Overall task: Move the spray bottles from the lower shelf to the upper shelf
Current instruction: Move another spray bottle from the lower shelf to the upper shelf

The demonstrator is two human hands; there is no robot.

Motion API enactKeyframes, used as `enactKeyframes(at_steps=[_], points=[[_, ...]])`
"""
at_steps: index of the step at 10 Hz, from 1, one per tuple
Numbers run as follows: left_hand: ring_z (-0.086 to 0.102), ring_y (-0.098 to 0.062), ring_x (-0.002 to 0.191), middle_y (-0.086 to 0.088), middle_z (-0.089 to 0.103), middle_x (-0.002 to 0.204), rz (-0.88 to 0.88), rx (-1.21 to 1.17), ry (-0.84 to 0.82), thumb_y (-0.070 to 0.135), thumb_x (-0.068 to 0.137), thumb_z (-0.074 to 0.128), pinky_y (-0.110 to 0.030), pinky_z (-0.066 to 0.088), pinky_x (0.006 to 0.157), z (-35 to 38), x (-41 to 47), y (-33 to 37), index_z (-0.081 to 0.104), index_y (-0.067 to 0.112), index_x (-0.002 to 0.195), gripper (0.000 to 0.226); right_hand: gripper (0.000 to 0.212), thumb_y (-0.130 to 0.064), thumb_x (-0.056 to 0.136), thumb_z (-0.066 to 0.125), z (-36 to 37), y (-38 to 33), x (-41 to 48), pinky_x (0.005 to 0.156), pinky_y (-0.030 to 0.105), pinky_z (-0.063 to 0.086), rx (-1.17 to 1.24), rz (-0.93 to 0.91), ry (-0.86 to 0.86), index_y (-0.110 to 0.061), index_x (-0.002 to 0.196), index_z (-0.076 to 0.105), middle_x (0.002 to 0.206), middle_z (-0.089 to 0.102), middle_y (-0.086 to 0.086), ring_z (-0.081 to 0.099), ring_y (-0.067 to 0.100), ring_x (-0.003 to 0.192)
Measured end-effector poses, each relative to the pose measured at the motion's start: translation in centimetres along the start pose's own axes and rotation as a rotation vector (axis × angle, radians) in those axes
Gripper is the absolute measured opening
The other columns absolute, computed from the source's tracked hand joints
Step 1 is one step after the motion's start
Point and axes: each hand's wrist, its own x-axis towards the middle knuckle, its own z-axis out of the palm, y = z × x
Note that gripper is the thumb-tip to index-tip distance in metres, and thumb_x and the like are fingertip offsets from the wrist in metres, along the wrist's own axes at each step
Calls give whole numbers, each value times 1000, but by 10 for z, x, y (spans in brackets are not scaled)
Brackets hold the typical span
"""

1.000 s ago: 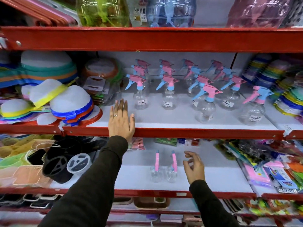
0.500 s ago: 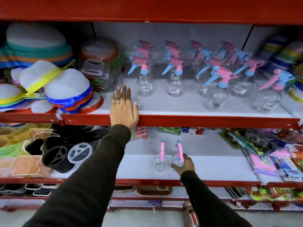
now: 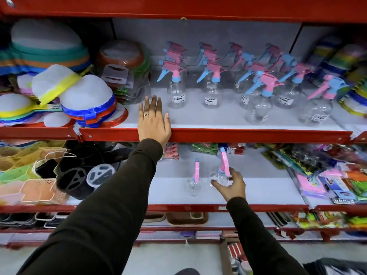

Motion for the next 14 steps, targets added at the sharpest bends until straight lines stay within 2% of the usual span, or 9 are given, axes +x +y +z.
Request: enactKeyframes(at_steps=[2, 3, 4, 7, 8, 9, 11, 13, 14], points=[[12, -34, 153, -18, 28, 162, 6, -14, 0, 37, 98, 18, -47, 5, 125, -1, -1, -1, 28, 1, 152, 66, 63, -51, 56, 82, -22, -47, -12, 65, 4, 43, 50, -214, 63, -32, 111, 58, 96, 51, -25, 55, -3, 87], [14, -34, 153, -18, 29, 161, 9, -4, 3, 37, 98, 16, -48, 8, 125, -1, -1, -2, 28, 1, 152, 67, 64, -55, 52, 79, -31, -66, -14, 67, -2, 40, 24, -325, 41, -27, 107, 62, 94, 47, -25, 52, -9, 85], [15, -34, 153, -18, 30, 161, 10, -13, 11, 38, 98, 18, -47, 8, 125, 0, -1, -2, 30, 0, 152, 67, 61, -51, 54, 80, -38, -81, -13, 73, 2, 41, 27, -410, 50, -26, 108, 65, 97, 49, -21, 53, -9, 90], [14, -33, 153, -18, 30, 161, 15, -18, 19, 37, 97, 19, -45, 5, 125, 1, 0, -3, 30, 0, 151, 67, 53, -45, 60, 80, -56, -153, 20, 68, 5, 40, 99, -612, 195, -15, 102, 68, 92, 52, -4, 53, -2, 80], [15, -34, 153, -18, 31, 160, 17, -33, 27, 36, 97, 21, -46, 6, 125, 0, 0, -2, 31, 0, 151, 66, 54, -45, 60, 81, -56, -181, 38, 70, 4, 41, 167, -593, 236, -25, 106, 63, 95, 56, -4, 54, 0, 82], [15, -33, 153, -18, 31, 160, 13, -31, 30, 37, 97, 20, -45, 6, 126, 0, -1, -2, 31, 0, 151, 66, 63, -46, 57, 85, -53, -199, 56, 68, 11, 48, 240, -512, 238, -36, 110, 53, 96, 60, -13, 57, 5, 83], [15, -33, 153, -18, 30, 161, 12, -24, 20, 38, 97, 17, -46, 6, 126, 0, 0, -2, 30, 0, 152, 68, 61, -49, 54, 86, -42, -194, 83, 82, 31, 57, 149, -391, 148, -29, 105, 57, 99, 63, -20, 62, 12, 92], [12, -32, 153, -16, 27, 162, 7, -19, 10, 38, 97, 17, -45, 6, 126, 0, 1, -3, 28, 2, 153, 68, 62, -52, 55, 82, -38, -191, 90, 88, 31, 56, 134, -332, 115, -31, 109, 58, 108, 67, -8, 65, 17, 99], [12, -32, 154, -15, 27, 162, 8, -21, 10, 38, 97, 18, -45, 5, 126, 0, 0, -3, 28, 2, 153, 67, 66, -44, 66, 81, -38, -191, 93, 93, 28, 49, 68, -347, 109, -26, 125, 57, 121, 62, -2, 61, 23, 113]])
